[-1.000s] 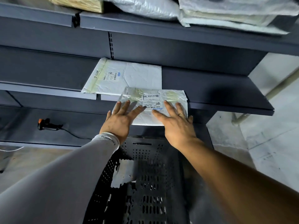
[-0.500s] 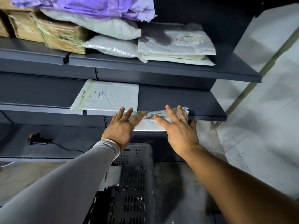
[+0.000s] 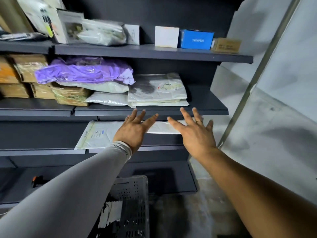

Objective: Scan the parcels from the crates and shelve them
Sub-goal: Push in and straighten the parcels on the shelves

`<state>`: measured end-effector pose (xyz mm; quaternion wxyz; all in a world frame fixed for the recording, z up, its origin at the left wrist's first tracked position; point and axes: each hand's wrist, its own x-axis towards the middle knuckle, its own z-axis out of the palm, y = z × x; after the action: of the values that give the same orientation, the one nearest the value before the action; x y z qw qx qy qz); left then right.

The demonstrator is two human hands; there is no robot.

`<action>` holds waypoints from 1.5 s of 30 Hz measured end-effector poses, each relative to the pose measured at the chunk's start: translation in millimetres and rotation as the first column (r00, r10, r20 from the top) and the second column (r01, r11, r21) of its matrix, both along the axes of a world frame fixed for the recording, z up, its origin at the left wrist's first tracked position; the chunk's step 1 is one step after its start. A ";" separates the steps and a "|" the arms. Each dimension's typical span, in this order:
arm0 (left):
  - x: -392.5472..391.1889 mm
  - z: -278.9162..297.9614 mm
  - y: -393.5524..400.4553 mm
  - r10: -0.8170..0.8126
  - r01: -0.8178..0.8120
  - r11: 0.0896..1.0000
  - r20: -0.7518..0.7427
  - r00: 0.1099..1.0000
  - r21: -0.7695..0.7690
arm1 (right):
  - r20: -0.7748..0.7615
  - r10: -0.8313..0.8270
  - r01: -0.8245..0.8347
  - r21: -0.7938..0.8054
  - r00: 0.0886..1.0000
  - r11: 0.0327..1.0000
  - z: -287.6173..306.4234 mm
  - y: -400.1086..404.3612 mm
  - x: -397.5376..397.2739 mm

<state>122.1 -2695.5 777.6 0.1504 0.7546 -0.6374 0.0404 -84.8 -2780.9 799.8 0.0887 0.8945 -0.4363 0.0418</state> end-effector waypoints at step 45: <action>129.5 -31.1 -255.2 0.151 -0.154 0.985 0.046 0.988 0.079 | -0.062 0.134 -0.134 0.005 0.989 0.991 -15.5 -283.4 143.4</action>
<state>251.6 -2950.7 746.5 0.1028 0.8057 -0.5819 0.0406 58.6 -3064.3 784.3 0.0991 0.9226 -0.3722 0.0195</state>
